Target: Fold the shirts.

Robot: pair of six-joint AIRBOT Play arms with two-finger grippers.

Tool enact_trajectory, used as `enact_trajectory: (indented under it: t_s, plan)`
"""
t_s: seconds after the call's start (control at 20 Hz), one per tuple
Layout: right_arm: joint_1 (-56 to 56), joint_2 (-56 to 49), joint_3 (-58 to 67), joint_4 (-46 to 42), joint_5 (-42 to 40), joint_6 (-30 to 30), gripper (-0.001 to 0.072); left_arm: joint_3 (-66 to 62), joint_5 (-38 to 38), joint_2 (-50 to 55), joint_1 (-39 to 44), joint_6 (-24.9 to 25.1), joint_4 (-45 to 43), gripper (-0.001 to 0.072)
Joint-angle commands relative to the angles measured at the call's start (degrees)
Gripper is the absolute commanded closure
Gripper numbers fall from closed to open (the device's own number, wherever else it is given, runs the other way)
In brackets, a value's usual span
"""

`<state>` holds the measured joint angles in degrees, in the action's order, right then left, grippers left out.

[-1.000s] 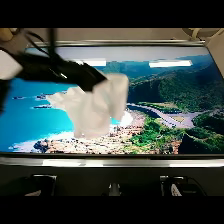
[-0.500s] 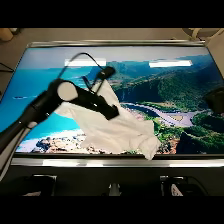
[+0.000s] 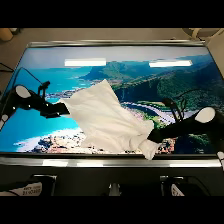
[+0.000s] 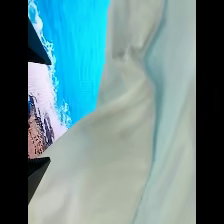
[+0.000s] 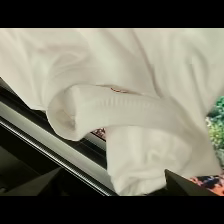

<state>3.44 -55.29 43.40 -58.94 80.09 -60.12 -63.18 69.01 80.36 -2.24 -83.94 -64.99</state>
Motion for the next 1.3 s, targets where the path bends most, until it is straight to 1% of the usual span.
enact_trajectory:
  t_s: [0.0,0.1,0.25,0.3,0.35,0.45,0.5,0.75,0.8,0.9,1.0,1.05,1.1,1.15,1.2,1.25]
  plan:
    - [-0.1,-0.4,-12.1,9.2,-7.3,2.3,0.0009,9.3,-10.1,1.4,-0.1,1.7,7.6,0.0025]
    - [-0.1,-0.4,-15.3,13.2,-10.1,3.9,0.0007,9.6,-13.1,4.0,3.1,1.7,8.4,0.0025]
    - [-0.2,-0.4,-17.0,14.3,-11.4,4.4,0.0007,8.3,-17.0,7.2,6.4,1.7,11.2,0.0027]
    - [-0.2,-0.4,-17.4,15.1,-12.4,4.5,0.0007,7.9,-18.4,7.9,7.0,1.6,11.7,0.0051]
    - [-0.2,-0.5,-18.0,16.2,-13.3,4.5,0.0006,7.6,-19.1,8.2,7.4,1.5,11.7,0.0187]
    - [-0.2,-0.5,-19.2,18.5,-14.2,5.8,0.0006,7.1,-19.1,8.5,7.3,1.5,11.7,0.0625]
    - [-0.2,-0.5,-19.7,19.6,-14.1,6.4,0.0006,7.1,-19.0,8.3,7.3,1.7,11.7,0.0683]
    - [-0.3,-1.0,-20.1,20.6,-15.1,7.3,0.0006,7.1,-19.0,6.6,7.3,1.7,11.6,0.0683]
    - [-2.3,-1.8,-20.1,20.8,-15.9,7.4,0.0006,7.1,-18.9,5.8,7.3,1.7,11.6,0.0683]
    - [-9.9,-4.3,-20.1,22.9,-20.2,7.5,0.0006,7.1,-18.9,4.3,7.3,1.7,11.6,0.0683]
    - [-17.7,-7.1,-20.0,27.3,-27.7,8.3,0.0006,7.1,-18.9,3.0,7.3,1.7,11.6,0.0683]
    - [-20.1,-8.0,-19.8,28.8,-31.1,8.4,0.0007,7.1,-18.9,2.3,7.3,1.6,11.6,0.0683]
    - [-21.1,-8.2,-19.8,30.0,-33.5,8.4,0.0023,7.1,-18.7,1.5,7.3,1.6,11.6,0.0684]
    - [-21.1,-8.2,-19.5,30.3,-35.1,8.4,0.0180,7.1,-18.5,0.4,7.3,1.6,11.6,0.0684]
    - [-21.1,-8.2,-18.5,29.6,-35.6,8.5,0.0490,7.0,-18.5,-1.0,7.3,1.6,11.6,0.0684]
    - [-21.0,-8.2,-16.6,28.8,-35.2,9.0,0.0690,6.8,-18.4,-3.0,7.3,1.7,11.6,0.0684]
